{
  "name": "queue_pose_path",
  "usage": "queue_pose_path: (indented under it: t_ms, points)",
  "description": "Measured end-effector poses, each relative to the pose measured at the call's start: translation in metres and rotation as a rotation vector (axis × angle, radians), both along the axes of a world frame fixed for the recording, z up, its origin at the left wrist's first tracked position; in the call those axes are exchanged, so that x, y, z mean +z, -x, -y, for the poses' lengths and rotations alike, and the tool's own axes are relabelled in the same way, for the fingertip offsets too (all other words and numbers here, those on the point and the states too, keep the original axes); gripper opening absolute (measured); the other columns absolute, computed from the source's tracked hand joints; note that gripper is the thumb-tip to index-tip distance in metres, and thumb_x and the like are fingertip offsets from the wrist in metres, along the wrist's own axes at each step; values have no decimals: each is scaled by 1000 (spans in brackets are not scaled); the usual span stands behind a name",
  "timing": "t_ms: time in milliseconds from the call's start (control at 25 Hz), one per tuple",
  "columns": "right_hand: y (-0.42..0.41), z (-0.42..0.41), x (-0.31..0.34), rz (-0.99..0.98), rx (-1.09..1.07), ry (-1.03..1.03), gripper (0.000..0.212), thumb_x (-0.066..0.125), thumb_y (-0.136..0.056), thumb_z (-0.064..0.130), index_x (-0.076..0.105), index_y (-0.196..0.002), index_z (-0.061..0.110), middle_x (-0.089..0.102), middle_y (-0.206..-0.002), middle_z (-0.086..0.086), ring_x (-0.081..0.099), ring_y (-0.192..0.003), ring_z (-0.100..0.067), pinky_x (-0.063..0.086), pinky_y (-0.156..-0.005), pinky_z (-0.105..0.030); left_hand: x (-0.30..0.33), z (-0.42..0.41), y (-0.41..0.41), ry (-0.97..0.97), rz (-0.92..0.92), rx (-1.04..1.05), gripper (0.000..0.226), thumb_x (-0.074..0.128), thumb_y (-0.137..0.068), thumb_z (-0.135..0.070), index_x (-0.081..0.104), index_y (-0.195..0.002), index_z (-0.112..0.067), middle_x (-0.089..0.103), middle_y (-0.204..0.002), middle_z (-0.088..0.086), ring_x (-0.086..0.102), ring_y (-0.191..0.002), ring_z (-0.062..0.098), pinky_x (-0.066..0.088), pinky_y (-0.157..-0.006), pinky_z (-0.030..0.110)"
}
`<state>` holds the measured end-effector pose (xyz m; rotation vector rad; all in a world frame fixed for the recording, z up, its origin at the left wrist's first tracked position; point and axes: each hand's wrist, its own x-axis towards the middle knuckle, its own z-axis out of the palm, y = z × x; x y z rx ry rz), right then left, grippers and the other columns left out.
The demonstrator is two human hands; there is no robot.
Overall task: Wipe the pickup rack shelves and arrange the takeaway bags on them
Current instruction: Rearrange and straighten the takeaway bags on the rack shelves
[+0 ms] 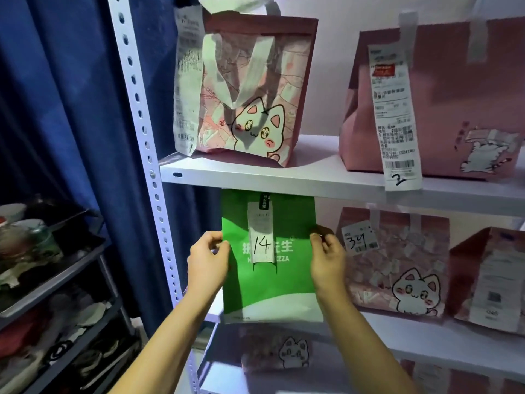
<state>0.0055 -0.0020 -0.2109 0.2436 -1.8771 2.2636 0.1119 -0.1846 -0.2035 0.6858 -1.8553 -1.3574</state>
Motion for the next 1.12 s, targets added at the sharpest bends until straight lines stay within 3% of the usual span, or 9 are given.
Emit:
queue_pose_path:
  t_ms: [160,280,360,560,640,720,840,1000,1120]
  points:
    - [20,23,-14,4,-79,-49,10,62,-97,9,69,-94,15,60,-73,9,50,-62,-2,40,-58,-16,-16,26,28,15,-44,-52,11,63,-89,-19,65,-85,-29,68,-76,-1,66,-74,24,59,-77,52]
    - [23,30,-37,19,-71,-82,18,61,-96,2,72,-104,12,69,-83,0,57,-70,-7,46,-63,-16,-40,38,33,1,-44,-92,9,63,-91,-16,64,-91,-25,70,-82,1,68,-82,27,56,-84,53]
    - [20,32,-55,28,-74,-86,21,60,-94,-2,71,-98,15,71,-88,-3,62,-77,-14,49,-68,-15,-58,42,30,13,-25,-119,8,62,-93,-13,63,-96,-20,69,-85,3,67,-83,27,55,-85,53]
    - [12,33,-90,58,-53,-182,22,58,-100,16,65,-81,24,64,-69,16,53,-64,1,42,-59,-11,-80,46,33,16,27,-177,10,58,-94,-6,61,-104,-7,68,-91,14,65,-88,33,53,-88,53]
    - [4,33,-104,50,0,-271,22,53,-104,28,62,-84,28,62,-70,19,51,-63,4,41,-60,-10,-82,45,36,30,42,-170,8,58,-94,-8,61,-102,-9,68,-92,13,64,-89,33,53,-87,48]
    - [1,37,-112,63,37,-308,20,48,-105,35,63,-92,35,67,-84,23,58,-76,7,43,-69,-8,-84,45,37,50,50,-160,8,57,-95,-10,60,-102,-13,68,-92,8,65,-90,28,52,-82,37]
    - [6,45,-110,78,22,-370,25,45,-103,38,56,-81,44,61,-74,26,52,-68,8,43,-67,-22,-85,49,33,64,39,-199,14,56,-96,-9,56,-107,-18,67,-100,2,65,-92,17,47,-79,21]
    - [14,41,-110,133,9,-347,21,47,-100,39,60,-83,40,63,-74,24,53,-65,7,42,-67,-31,-86,50,27,88,67,-260,26,56,-95,-3,54,-119,-14,64,-115,8,62,-104,23,50,-96,37]
    - [8,38,-102,129,7,-357,23,49,-102,34,59,-83,27,61,-69,15,51,-62,4,41,-67,-32,-82,51,25,114,88,-267,33,56,-95,-2,52,-127,-6,62,-123,13,62,-108,28,48,-102,46]
